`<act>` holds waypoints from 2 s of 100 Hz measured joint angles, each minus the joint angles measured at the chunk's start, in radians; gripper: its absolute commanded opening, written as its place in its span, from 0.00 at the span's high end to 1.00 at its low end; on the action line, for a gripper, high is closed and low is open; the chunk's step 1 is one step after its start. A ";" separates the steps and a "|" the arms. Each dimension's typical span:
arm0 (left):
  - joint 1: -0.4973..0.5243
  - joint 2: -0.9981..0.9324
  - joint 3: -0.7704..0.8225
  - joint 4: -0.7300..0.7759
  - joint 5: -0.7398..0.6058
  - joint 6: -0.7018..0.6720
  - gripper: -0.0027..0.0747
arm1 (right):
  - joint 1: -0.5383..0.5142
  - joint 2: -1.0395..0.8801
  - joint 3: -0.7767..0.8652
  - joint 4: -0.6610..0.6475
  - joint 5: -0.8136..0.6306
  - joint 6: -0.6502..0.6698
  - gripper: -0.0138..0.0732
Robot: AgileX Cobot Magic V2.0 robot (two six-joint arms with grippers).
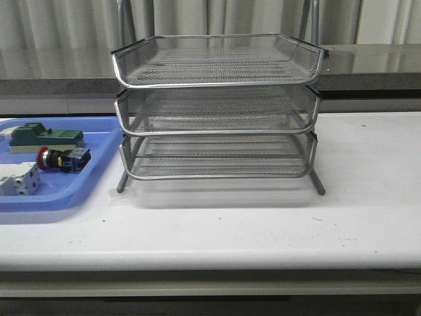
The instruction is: Place button on rack with both arms
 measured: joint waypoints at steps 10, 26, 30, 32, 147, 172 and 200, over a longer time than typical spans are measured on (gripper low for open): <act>0.000 0.000 0.000 0.000 0.000 0.000 0.99 | 0.000 0.000 0.000 0.000 0.000 0.000 0.91; 0.000 0.000 0.000 0.000 0.000 0.000 0.99 | 0.000 0.000 0.000 0.000 0.000 0.000 0.91; 0.000 0.000 0.000 0.000 0.000 0.000 0.99 | 0.000 0.000 0.000 0.000 0.000 0.000 0.91; 0.000 0.000 0.000 0.000 0.000 0.000 0.99 | 0.000 0.000 0.000 0.000 0.000 0.000 0.91; 0.000 0.000 0.000 0.000 0.000 0.000 0.99 | 0.000 0.377 -0.452 0.077 0.329 0.000 0.91; 0.000 0.000 0.000 0.000 0.000 0.000 0.99 | 0.000 0.665 -0.615 0.097 0.482 0.000 0.91; 0.000 0.000 0.000 0.000 0.000 0.000 0.99 | 0.000 0.858 -0.619 0.312 0.483 0.000 0.90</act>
